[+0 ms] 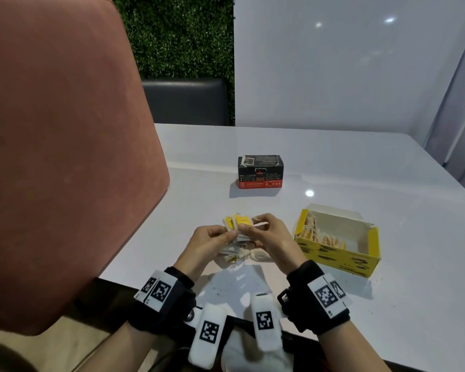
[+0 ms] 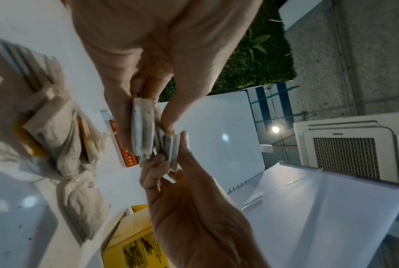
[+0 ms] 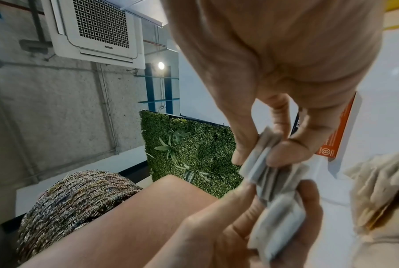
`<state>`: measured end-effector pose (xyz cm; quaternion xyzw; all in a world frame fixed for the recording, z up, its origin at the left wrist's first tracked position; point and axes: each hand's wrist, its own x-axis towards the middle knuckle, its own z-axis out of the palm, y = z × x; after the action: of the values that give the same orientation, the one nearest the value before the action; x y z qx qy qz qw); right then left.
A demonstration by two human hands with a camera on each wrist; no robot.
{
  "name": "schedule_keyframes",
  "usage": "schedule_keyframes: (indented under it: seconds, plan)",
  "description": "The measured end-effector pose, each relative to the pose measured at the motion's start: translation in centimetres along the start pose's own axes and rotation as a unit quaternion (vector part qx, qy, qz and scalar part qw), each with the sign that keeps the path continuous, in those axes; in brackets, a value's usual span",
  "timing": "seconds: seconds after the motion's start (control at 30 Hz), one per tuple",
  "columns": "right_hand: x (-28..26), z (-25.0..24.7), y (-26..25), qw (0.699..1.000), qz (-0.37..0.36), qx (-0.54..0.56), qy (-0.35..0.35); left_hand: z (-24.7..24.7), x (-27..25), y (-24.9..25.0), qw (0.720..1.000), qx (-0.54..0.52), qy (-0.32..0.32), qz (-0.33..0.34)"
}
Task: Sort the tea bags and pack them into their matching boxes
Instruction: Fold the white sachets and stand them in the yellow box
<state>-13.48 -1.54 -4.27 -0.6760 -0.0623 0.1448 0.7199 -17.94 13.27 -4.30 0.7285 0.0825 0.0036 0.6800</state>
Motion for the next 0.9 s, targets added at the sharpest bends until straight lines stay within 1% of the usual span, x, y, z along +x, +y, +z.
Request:
schedule_keyframes:
  seconds: [0.13, 0.23, 0.33, 0.4, 0.47, 0.57, 0.6, 0.77, 0.83, 0.9]
  plan:
    - [0.2, -0.3, 0.0, 0.999, -0.018, -0.022, 0.023, 0.1, -0.1, 0.0, 1.0, -0.021, -0.007, -0.018]
    - [0.1, -0.4, -0.5, 0.996, -0.055, -0.07, 0.03, 0.1, 0.0, 0.2, 0.999, -0.041, -0.017, -0.029]
    - [-0.2, -0.8, -1.1, 0.986, -0.096, -0.123, 0.054, -0.1, 0.0, 0.4, 0.994, -0.086, -0.038, -0.047]
    - [-0.4, -1.0, -1.5, 0.982, -0.118, -0.128, 0.067, -0.4, 0.1, 0.6, 0.992, -0.106, -0.042, -0.058]
    - [-0.3, -1.1, -1.8, 0.982, -0.128, -0.113, 0.076, -0.5, 0.1, 0.6, 0.993, -0.099, -0.039, -0.058]
    - [0.0, -0.7, -1.8, 0.986, -0.115, -0.091, 0.074, -0.1, 0.0, 0.5, 0.995, -0.072, -0.034, -0.052]
    - [0.1, -0.4, -1.5, 0.987, -0.107, -0.101, 0.071, 0.1, 0.0, 0.5, 0.996, -0.062, -0.034, -0.05]
    - [0.4, -0.3, -0.4, 0.969, -0.094, -0.221, 0.06, 0.2, -0.1, 0.3, 0.999, -0.015, -0.023, -0.046]
    - [0.5, -0.6, -0.3, 0.969, -0.067, -0.233, 0.039, 0.2, -0.2, 0.3, 0.999, -0.004, -0.021, -0.046]
    - [0.5, -0.7, -0.1, 0.979, -0.023, -0.201, 0.011, 0.3, -0.2, 0.2, 0.999, 0.008, -0.01, -0.036]
